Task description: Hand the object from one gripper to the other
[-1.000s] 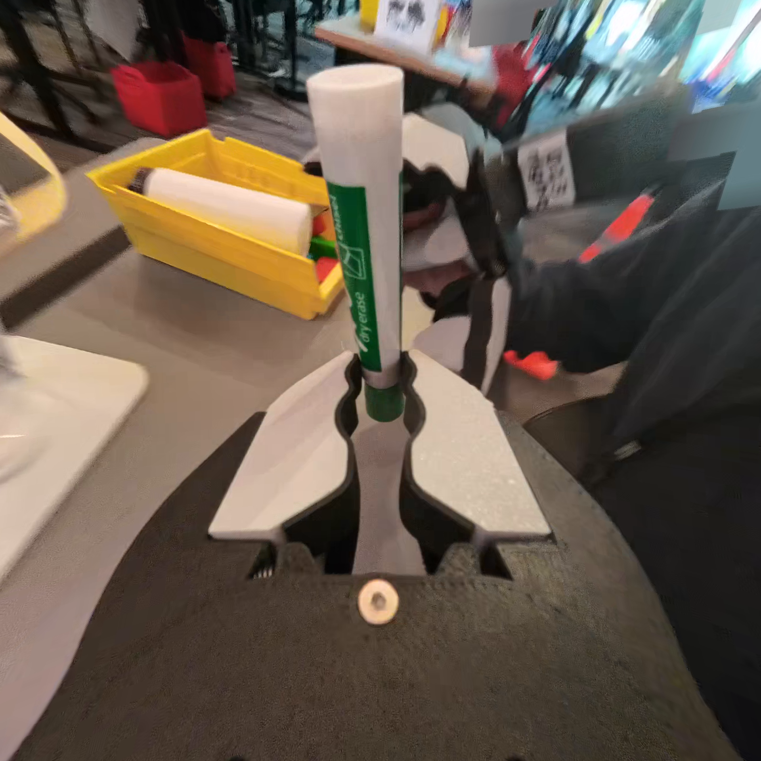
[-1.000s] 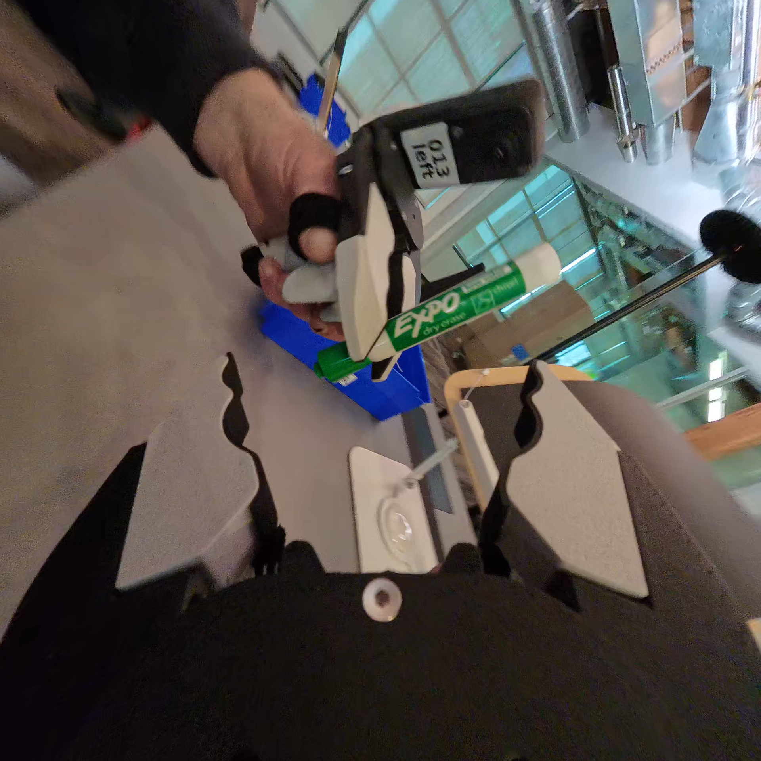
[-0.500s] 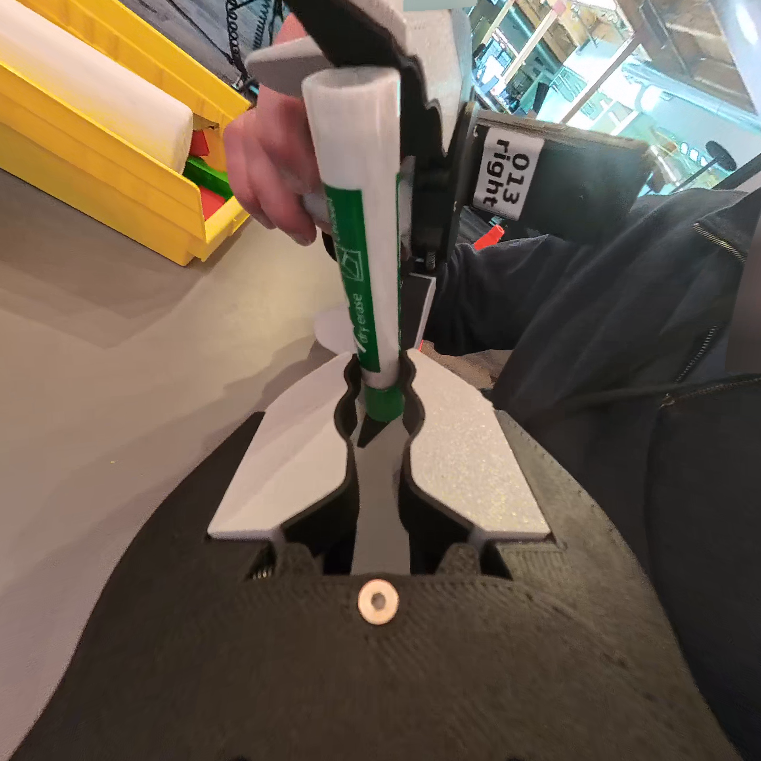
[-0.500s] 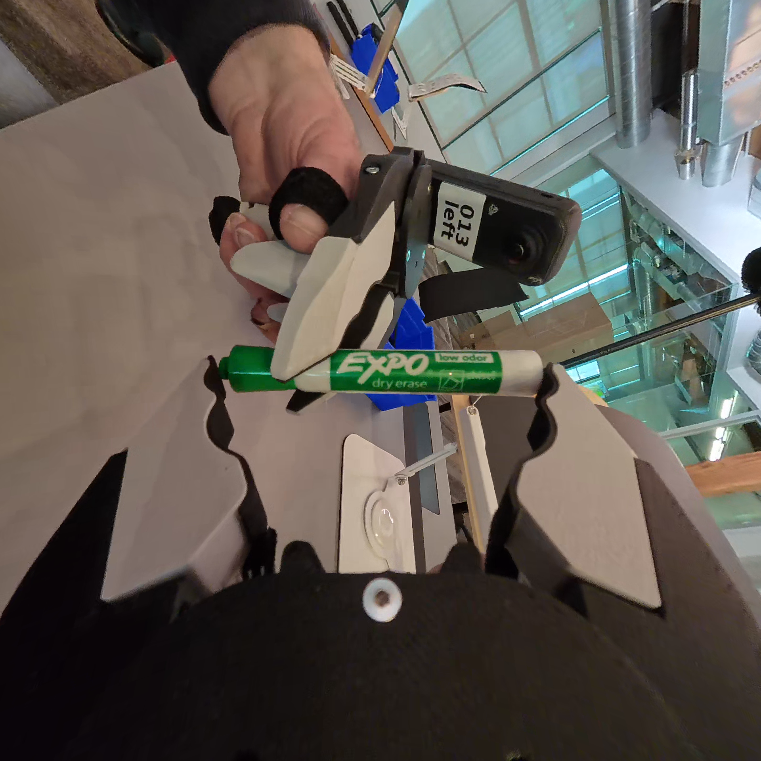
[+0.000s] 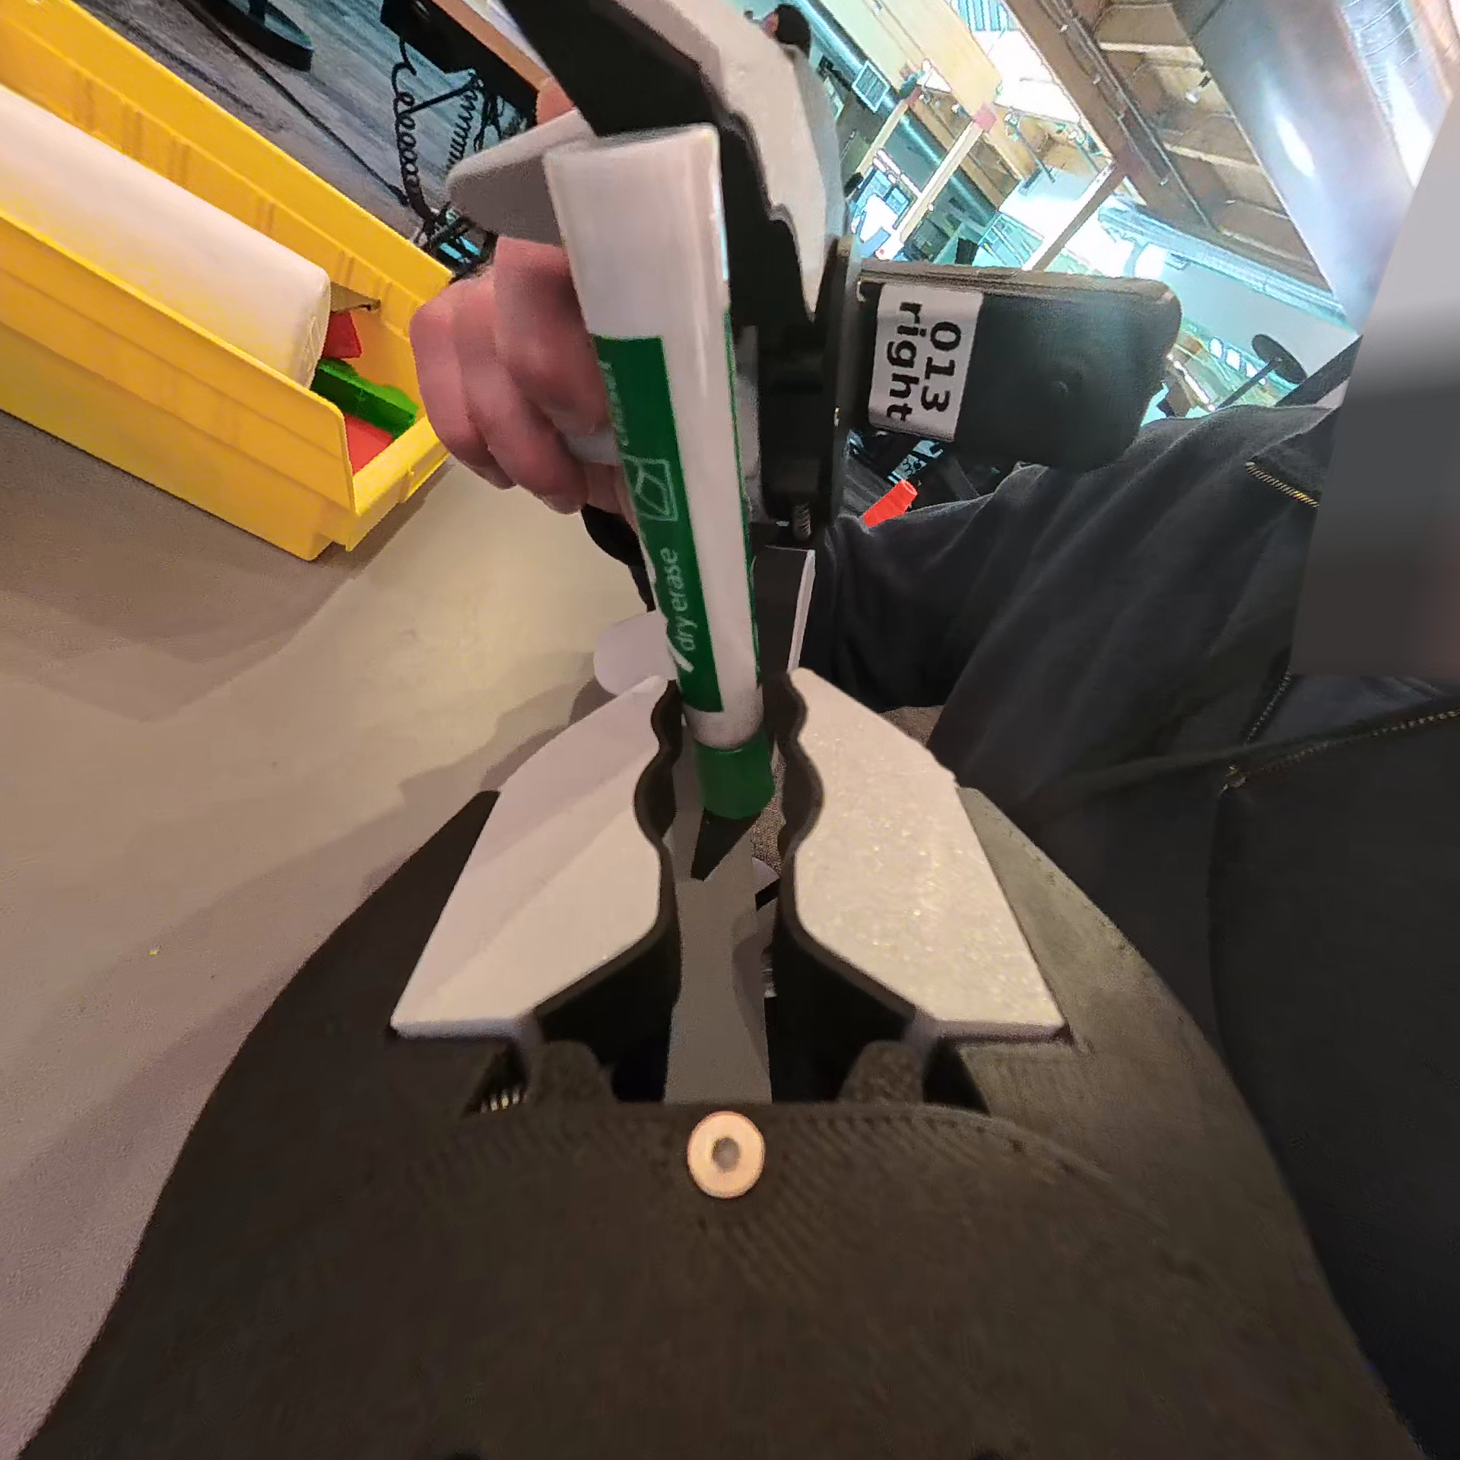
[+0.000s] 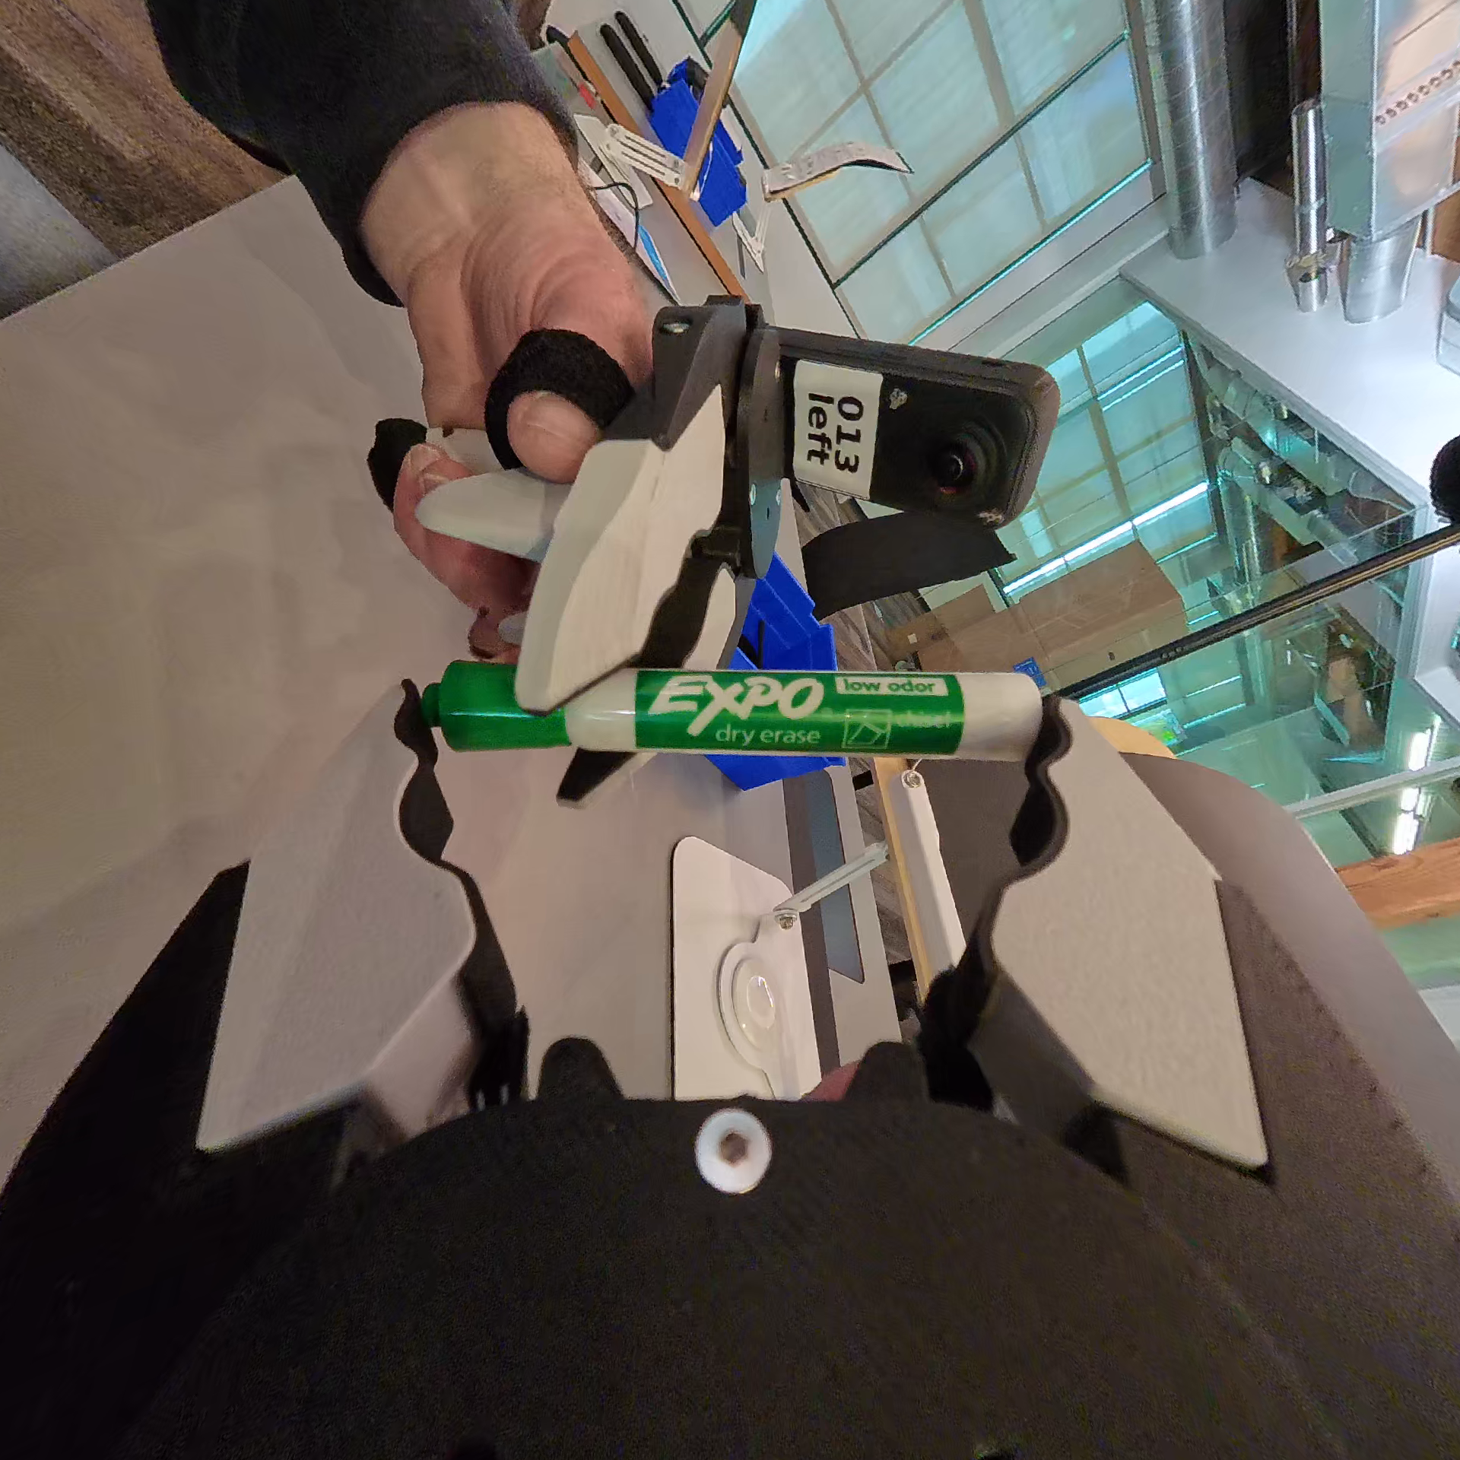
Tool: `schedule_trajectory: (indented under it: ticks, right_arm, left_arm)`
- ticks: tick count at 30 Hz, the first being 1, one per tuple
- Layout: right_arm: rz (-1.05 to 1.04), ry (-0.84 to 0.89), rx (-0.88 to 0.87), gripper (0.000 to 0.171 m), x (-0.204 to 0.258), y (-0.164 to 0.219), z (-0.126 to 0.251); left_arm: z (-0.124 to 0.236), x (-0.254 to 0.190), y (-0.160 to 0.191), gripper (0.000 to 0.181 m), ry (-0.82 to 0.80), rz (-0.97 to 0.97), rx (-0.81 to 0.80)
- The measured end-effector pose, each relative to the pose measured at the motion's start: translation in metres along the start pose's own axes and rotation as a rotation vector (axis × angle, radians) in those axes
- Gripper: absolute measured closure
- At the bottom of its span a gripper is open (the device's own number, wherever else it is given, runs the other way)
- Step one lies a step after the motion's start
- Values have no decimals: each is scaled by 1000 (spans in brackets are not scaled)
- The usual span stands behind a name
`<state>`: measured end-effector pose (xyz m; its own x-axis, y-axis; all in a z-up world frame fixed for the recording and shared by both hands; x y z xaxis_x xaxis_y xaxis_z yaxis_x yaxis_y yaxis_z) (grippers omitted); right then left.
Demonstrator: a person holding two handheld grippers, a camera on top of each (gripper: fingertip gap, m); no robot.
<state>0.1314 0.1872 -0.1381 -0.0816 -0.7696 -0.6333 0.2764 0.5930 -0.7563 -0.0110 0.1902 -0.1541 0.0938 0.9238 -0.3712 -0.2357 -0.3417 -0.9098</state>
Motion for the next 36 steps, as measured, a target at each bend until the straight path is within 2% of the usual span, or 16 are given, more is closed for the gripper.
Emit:
schedule_trajectory:
  ticks: [4, 8, 11, 14, 17, 21, 26, 30, 36]
  right_arm:
    - [-13, 3, 1, 27, 0, 1, 1]
    - [-92, 0, -23, 28, -4, 3, 5]
    - [-227, -23, -71, 28, -10, 6, 10]
    - [-336, -52, -110, 27, -15, 10, 15]
    - [-428, -97, -131, 27, -18, 13, 16]
    - [-584, -178, -176, 28, -20, 16, 16]
    - [-833, -340, -253, 28, -20, 19, 14]
    - [-994, -451, -305, 28, -16, 24, 12]
    - [-1157, -571, -397, 28, -6, 30, 6]
  left_arm:
    - [-2, -3, -3, 140, -6, -19, -12]
    - [4, -4, -9, 124, -120, -104, -42]
    - [13, -9, -16, 117, -256, -254, -43]
    - [17, -22, -20, 108, -436, -565, 101]
    - [16, -37, -25, 107, -556, -858, 208]
    - [17, -44, -35, 109, -694, -1089, 316]
    - [5, -41, -28, 110, -822, -1486, 565]
    - [-5, -36, -21, 114, -830, -1615, 631]
    - [-12, -27, -11, 128, -823, -1689, 690]
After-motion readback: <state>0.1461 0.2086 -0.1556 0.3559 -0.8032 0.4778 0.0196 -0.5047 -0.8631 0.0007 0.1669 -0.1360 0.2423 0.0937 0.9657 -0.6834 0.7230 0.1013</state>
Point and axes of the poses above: each gripper's, where its closed fingertips meet, z back along the fingers, y out of its underside, x = y × z across the jaws, the point moved 10 cm from there along z, back along the fingers, and after that the axes turned 13 degrees about -z, right-handed, at the moved point
